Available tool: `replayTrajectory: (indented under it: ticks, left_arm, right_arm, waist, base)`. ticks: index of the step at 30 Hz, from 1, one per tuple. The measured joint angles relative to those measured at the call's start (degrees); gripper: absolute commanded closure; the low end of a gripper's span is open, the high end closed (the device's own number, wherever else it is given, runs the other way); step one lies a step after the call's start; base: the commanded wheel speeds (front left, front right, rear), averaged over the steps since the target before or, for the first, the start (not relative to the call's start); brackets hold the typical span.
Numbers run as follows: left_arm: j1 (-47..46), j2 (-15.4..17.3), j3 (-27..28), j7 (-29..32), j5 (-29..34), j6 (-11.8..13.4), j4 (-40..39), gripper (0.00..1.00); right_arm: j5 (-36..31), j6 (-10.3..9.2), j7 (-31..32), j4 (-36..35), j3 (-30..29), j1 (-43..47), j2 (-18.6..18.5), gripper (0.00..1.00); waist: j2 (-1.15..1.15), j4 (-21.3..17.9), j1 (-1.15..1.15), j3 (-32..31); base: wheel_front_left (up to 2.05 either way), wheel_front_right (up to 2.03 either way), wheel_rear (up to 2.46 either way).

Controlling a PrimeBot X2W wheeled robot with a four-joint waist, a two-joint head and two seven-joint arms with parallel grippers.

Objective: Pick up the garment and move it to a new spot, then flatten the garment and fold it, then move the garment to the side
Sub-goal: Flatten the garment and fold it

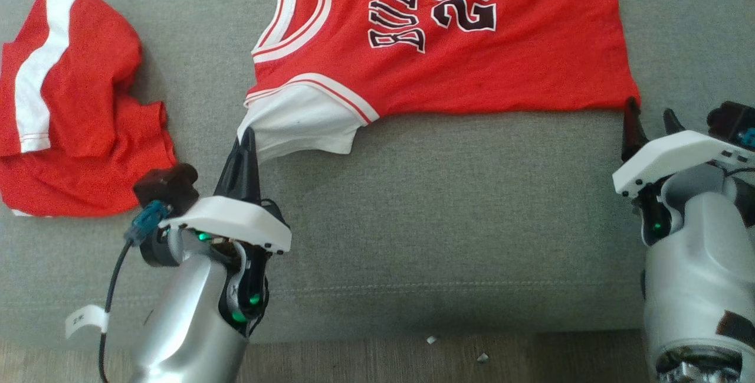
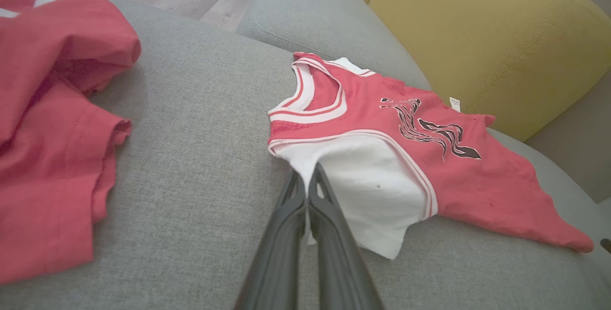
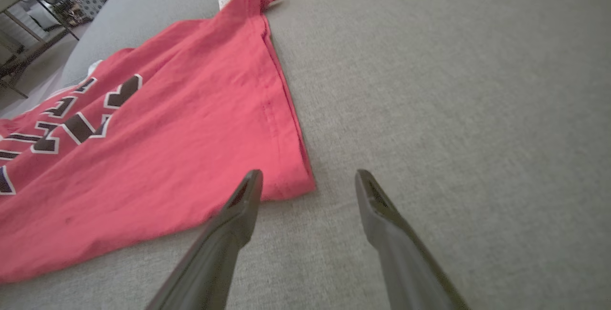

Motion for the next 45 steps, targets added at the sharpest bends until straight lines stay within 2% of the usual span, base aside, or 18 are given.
replayTrajectory:
  ticks: [13,24,25,26,27,33,39,45]
  left_arm:
    - [-0.5,-0.1,-0.5,-0.1,0.1,-0.3,-0.2,1.00]
    - [-1.0,-0.1,-1.1,-0.1,0.5,-0.7,-0.4,1.00]
    - [-1.0,-0.1,-1.2,-0.1,0.5,-0.8,-0.4,1.00]
    - [-1.0,-0.1,-1.3,-0.2,0.5,-0.8,-0.3,1.00]
    - [-1.0,-0.1,-1.3,-0.5,0.5,-0.7,-0.2,1.00]
    - [-1.0,-0.2,-0.9,-0.5,0.4,-0.8,-0.2,1.00]
    - [-0.9,-0.1,1.1,-0.5,-2.5,-2.1,-2.7,1.00]
    - [-2.6,1.3,3.9,2.2,-6.3,-3.1,-10.5,1.00]
  right_arm:
    - [-5.2,0.00,-2.0,9.2,-5.2,-5.4,0.0,0.00]
    - [-8.8,0.00,-4.0,13.1,-9.9,-8.6,-0.1,0.00]
    - [-9.0,0.00,-4.0,13.6,-10.1,-8.9,-0.2,0.21]
    - [-9.0,0.00,-4.0,14.3,-10.0,-9.2,-0.4,0.82]
    - [-9.0,0.00,-4.1,15.0,-9.5,-9.5,-0.5,1.00]
    - [-5.2,0.00,-7.3,20.7,-2.7,-11.9,-0.4,1.00]
    - [-5.1,0.00,-11.3,20.4,4.1,-12.6,-1.1,1.00]
    - [-1.5,0.00,-12.6,18.9,12.9,-16.6,-1.9,1.00]
  waist:
    - [0.00,0.3,0.00,0.9]
    - [0.00,1.3,0.00,2.2]
    - [0.00,1.4,0.00,2.2]
    - [0.00,1.5,0.00,2.1]
    - [0.00,1.6,0.00,2.0]
    - [0.00,1.4,0.00,0.7]
    - [0.00,-0.2,0.00,-2.0]
    - [0.00,-1.9,0.00,-5.5]
  base:
    - [0.00,0.00,0.00]
    - [0.00,0.00,0.00]
    - [0.00,0.00,0.00]
    - [0.00,0.00,0.00]
    - [0.00,0.00,0.00]
    - [0.00,0.00,0.00]
    - [0.00,0.00,0.00]
    - [0.00,0.00,0.00]
